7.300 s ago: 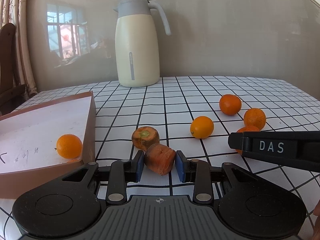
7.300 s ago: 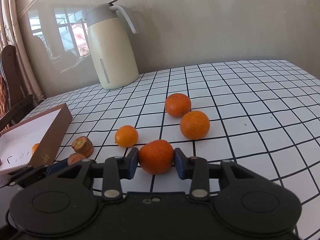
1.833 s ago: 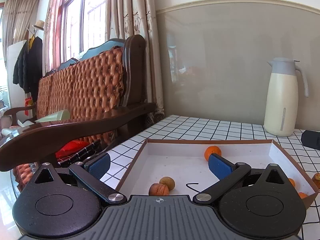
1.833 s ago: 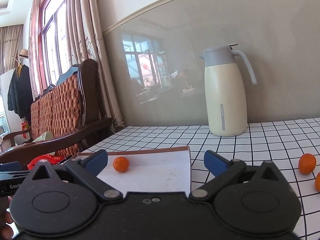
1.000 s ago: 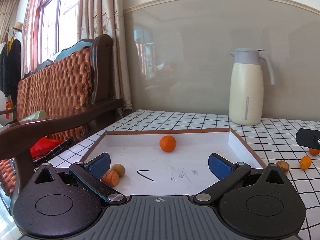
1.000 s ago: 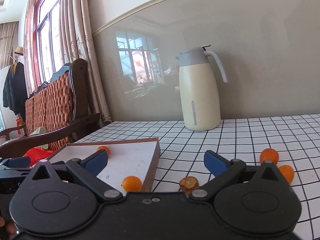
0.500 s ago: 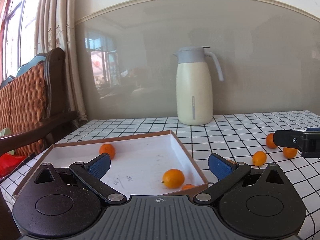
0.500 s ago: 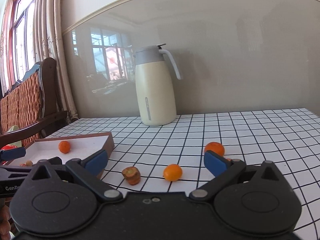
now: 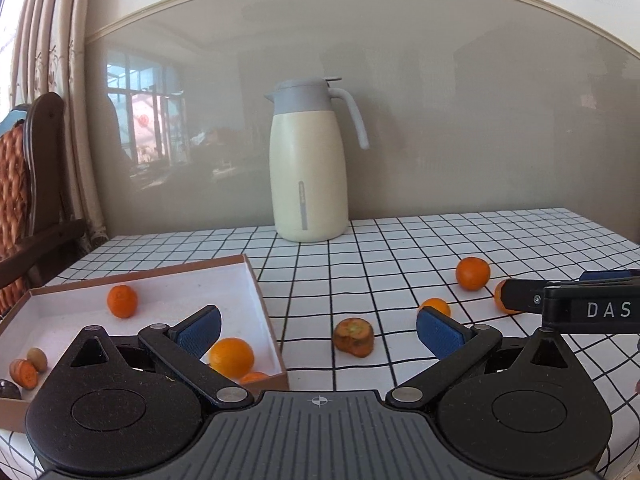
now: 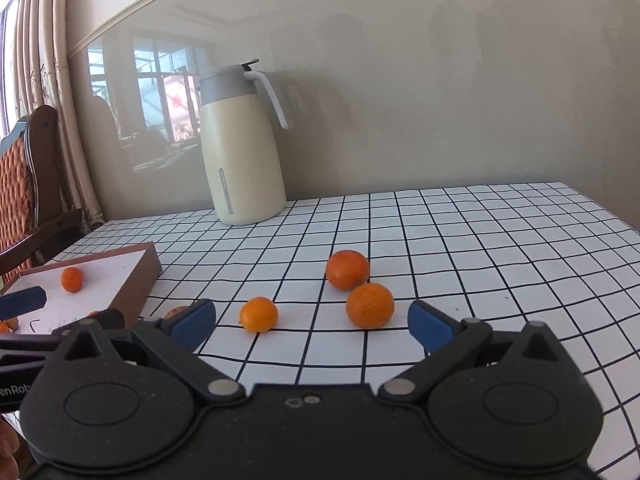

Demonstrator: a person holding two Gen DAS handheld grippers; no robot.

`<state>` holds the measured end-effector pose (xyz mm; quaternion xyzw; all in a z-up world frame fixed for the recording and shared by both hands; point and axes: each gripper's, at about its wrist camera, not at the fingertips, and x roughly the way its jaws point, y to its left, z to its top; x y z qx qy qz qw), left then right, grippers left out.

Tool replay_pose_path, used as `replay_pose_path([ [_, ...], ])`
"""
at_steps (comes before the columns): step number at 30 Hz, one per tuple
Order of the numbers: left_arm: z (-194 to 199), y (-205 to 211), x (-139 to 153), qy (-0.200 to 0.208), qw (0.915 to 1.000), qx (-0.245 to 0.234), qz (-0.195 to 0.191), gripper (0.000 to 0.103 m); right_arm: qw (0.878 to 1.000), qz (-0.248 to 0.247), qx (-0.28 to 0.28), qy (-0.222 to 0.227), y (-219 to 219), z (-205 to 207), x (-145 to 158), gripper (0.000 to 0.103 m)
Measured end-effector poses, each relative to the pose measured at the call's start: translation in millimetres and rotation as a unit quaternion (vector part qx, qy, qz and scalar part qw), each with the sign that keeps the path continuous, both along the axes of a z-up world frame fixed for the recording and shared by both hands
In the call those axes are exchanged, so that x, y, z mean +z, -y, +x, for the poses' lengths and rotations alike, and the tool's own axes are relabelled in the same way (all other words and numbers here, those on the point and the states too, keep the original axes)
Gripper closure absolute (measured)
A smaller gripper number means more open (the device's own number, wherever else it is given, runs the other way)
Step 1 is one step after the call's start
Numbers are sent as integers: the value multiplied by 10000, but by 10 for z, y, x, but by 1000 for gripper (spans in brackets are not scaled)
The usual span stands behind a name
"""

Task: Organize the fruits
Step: 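Withdraw both tools from the box toward the remaining fruit on the table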

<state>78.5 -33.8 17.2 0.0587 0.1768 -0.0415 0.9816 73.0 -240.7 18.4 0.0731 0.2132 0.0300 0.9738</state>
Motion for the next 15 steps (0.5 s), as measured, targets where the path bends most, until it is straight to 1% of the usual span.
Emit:
replay_pose_path([
  [4, 41, 96, -22, -39, 9999, -86, -64, 0, 9999, 23, -150, -36, 98, -5, -13, 7],
  [8, 60, 202, -56, -37, 9999, -122, 6, 0, 9995, 13, -291, -72, 190, -14, -34, 7],
  [15, 165, 309, -147, -181, 9998, -7, 75, 0, 9988, 84, -473, -138, 317, -11, -60, 7],
])
